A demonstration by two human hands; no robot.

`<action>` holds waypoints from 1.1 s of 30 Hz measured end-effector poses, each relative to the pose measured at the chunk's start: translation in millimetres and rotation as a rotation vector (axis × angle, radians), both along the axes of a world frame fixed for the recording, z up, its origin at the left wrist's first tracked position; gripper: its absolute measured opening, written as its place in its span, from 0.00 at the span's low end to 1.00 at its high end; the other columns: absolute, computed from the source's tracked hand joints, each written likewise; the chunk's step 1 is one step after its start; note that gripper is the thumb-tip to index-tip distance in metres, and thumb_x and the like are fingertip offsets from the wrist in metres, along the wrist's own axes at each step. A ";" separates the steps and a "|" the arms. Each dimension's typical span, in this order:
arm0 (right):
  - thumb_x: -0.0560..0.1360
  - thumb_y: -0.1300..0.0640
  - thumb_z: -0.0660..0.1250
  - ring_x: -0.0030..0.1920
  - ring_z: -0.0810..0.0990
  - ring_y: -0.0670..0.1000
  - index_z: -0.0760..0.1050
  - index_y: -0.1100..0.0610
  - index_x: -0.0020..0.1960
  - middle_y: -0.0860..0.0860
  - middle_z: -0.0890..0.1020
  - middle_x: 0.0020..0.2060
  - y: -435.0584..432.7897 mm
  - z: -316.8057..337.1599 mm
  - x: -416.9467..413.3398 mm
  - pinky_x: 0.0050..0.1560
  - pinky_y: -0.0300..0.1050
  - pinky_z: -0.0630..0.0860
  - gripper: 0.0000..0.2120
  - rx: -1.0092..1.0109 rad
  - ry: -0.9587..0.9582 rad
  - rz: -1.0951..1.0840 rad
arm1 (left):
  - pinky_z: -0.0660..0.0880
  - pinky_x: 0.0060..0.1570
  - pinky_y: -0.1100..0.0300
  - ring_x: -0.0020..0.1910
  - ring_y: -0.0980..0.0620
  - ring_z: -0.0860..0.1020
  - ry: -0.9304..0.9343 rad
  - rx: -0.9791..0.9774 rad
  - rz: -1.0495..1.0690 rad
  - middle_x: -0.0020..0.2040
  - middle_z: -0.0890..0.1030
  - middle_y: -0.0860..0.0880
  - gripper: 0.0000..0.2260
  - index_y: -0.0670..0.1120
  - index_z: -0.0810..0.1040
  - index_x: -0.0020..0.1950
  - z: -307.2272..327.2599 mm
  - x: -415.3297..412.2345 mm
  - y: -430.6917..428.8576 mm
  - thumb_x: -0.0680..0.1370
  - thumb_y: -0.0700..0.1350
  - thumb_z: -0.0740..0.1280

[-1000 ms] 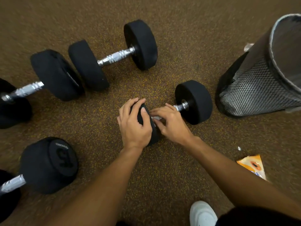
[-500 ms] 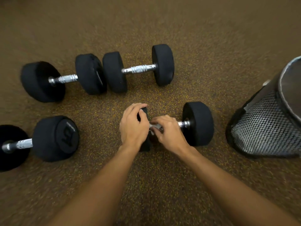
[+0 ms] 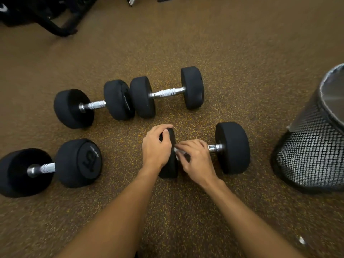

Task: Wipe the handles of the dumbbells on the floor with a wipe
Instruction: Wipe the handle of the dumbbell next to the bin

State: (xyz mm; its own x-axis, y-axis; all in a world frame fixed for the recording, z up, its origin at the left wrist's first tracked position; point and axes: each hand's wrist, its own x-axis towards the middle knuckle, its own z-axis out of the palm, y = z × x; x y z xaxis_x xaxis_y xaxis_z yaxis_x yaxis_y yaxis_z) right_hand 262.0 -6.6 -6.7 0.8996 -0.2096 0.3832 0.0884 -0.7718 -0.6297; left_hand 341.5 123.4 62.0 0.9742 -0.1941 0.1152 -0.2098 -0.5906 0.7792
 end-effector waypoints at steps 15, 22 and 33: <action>0.79 0.53 0.74 0.64 0.78 0.41 0.87 0.49 0.58 0.40 0.86 0.56 -0.1 -4.6 -2.6 0.77 0.49 0.61 0.08 -0.003 -0.070 -0.080 | 0.73 0.68 0.56 0.60 0.62 0.76 -0.008 -0.090 0.031 0.57 0.80 0.64 0.12 0.55 0.85 0.60 -2.4 0.8 2.2 0.85 0.46 0.63; 0.80 0.52 0.73 0.63 0.79 0.41 0.86 0.48 0.61 0.39 0.85 0.58 6.4 -3.2 -2.0 0.77 0.56 0.63 0.10 -0.018 -0.027 -0.080 | 0.73 0.70 0.54 0.61 0.61 0.76 -0.011 -0.108 0.028 0.56 0.79 0.64 0.12 0.55 0.86 0.61 -4.9 2.1 2.2 0.85 0.46 0.63; 0.80 0.54 0.74 0.64 0.79 0.42 0.86 0.49 0.60 0.40 0.85 0.58 4.2 -3.1 -3.6 0.78 0.54 0.63 0.10 -0.053 -0.049 -0.073 | 0.73 0.70 0.54 0.63 0.60 0.77 -0.004 -0.104 0.030 0.59 0.81 0.62 0.12 0.55 0.86 0.61 -6.3 3.2 3.6 0.85 0.47 0.63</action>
